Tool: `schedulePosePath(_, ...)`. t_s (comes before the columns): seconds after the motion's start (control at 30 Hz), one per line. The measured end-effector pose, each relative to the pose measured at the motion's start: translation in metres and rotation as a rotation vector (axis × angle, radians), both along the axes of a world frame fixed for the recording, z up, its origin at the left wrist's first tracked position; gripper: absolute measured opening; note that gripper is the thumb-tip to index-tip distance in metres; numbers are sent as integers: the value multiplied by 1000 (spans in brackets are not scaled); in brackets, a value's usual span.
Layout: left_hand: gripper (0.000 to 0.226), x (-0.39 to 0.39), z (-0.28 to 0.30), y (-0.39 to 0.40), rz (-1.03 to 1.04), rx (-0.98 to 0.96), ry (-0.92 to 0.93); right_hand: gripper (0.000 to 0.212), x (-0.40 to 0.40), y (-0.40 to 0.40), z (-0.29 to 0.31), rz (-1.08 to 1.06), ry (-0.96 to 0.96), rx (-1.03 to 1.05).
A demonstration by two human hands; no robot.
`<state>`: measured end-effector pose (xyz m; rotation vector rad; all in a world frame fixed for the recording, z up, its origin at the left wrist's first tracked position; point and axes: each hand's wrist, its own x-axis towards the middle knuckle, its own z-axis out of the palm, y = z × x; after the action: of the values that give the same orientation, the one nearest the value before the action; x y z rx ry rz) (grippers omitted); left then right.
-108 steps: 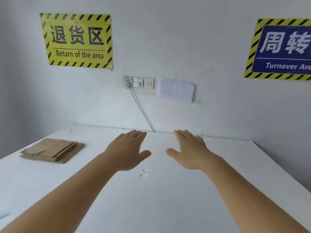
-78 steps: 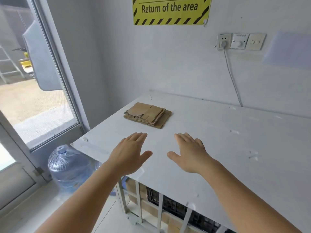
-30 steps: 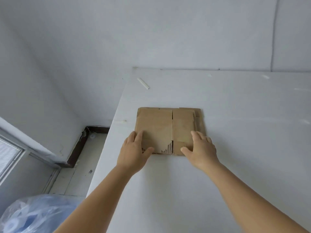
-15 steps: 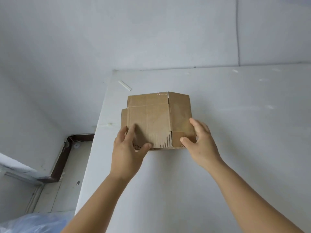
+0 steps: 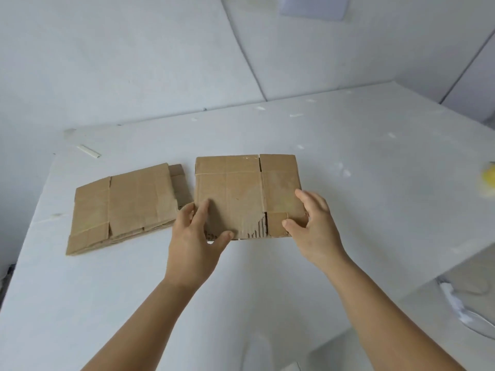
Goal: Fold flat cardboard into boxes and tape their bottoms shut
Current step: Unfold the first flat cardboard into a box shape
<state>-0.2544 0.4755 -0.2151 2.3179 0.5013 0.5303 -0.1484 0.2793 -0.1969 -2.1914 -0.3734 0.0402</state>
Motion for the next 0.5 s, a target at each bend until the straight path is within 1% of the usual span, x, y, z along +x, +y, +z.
schedulePosePath(0.23, 74, 50, 7, -145, -117, -8, 13, 64, 30, -152, 11, -97, -13, -32)
schedulePosePath(0.33, 70, 72, 9, -204, -170, -11, 3, 64, 45, -215, 13, -134, -43, -81)
schedulePosePath(0.5, 65, 108, 11, -282, -243, -16, 21, 62, 68, -299, 15, -196, -55, -110)
